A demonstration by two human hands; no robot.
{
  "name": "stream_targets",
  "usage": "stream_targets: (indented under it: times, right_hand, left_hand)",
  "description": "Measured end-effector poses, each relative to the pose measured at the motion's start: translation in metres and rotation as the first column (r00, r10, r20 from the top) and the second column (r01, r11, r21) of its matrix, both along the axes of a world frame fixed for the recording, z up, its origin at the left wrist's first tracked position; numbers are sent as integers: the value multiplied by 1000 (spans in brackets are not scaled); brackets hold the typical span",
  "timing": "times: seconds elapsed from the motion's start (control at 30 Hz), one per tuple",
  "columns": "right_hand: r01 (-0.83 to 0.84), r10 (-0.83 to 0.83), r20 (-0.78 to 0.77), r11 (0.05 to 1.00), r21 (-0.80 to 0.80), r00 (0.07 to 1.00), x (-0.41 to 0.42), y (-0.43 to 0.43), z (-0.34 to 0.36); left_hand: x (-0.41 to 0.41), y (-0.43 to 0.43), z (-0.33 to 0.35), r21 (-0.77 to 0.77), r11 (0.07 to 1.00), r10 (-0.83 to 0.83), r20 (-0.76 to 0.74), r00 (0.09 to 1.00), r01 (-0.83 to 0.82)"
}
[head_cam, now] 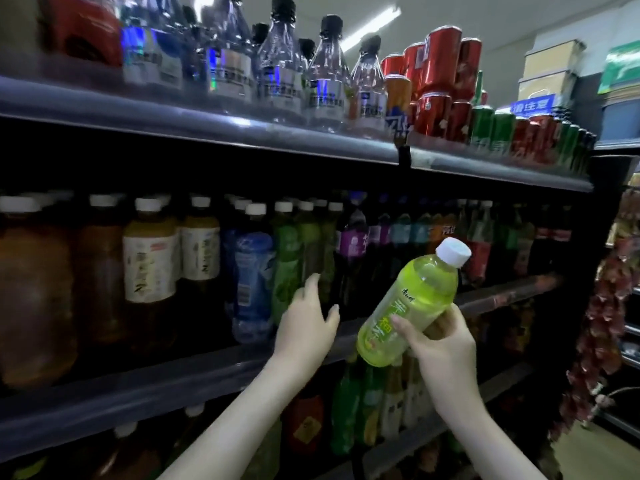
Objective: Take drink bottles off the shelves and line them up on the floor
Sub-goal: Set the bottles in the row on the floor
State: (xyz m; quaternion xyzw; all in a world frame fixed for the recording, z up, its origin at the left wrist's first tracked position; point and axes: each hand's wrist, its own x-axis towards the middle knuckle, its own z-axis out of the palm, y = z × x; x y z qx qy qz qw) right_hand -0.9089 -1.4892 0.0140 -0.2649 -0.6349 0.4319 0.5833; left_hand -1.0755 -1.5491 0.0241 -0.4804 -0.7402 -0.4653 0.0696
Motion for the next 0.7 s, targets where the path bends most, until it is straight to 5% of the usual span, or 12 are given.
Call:
stream_targets:
  times: [0.4, 0.57, 0.7]
  right_hand:
    - [-25, 26, -42, 1000, 11, 999, -25, 116, 26]
    - [-108, 110, -44, 993, 50, 993, -31, 141, 35]
    - [-230, 233, -19, 967, 110, 972, -30, 139, 47]
  left_hand:
    - [-12, 117, 14, -225, 961, 165, -12, 986, -163]
    - [-14, 118, 16, -239, 957, 174, 9, 985, -166]
    - [-12, 95, 18, -119, 993, 30, 85, 996, -19]
